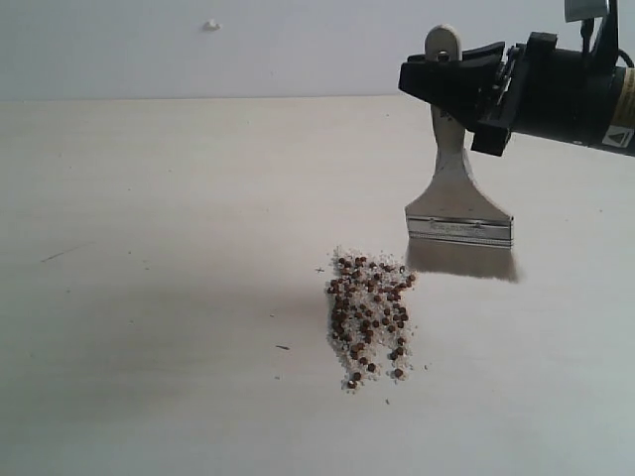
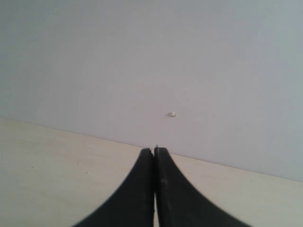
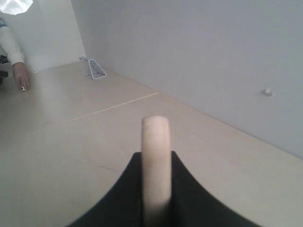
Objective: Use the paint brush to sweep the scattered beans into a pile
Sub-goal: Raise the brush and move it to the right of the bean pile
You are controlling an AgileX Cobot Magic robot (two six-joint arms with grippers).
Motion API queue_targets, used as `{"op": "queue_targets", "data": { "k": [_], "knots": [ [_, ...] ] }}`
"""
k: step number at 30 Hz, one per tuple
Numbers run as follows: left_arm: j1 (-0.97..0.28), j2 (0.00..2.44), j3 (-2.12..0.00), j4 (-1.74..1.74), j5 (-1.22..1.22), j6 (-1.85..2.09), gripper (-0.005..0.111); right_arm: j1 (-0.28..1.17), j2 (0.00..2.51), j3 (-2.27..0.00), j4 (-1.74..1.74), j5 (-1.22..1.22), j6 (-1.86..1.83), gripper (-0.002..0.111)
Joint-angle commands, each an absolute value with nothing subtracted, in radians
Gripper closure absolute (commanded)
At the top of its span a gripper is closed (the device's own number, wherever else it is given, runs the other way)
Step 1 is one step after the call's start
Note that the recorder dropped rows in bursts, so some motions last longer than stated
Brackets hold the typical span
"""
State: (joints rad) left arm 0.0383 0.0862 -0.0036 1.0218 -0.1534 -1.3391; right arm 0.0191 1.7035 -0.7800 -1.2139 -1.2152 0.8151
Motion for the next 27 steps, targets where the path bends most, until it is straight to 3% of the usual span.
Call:
{"op": "queue_targets", "data": {
  "k": [1,13,27],
  "knots": [
    [0.039,0.081,0.0,1.014,-0.155,-1.338,0.107,0.022,1.633,-0.733,-1.205,-1.221,0.78,0.108],
    [0.039,0.081,0.0,1.014,-0.155,-1.338,0.107,0.022,1.443,-0.574,-1.234,-1.221,0.804,0.108],
    [0.039,0.081,0.0,1.014,-0.155,-1.338,0.107,0.052,1.482,-0.556,-1.231,-1.221,0.911,0.108]
  ]
}}
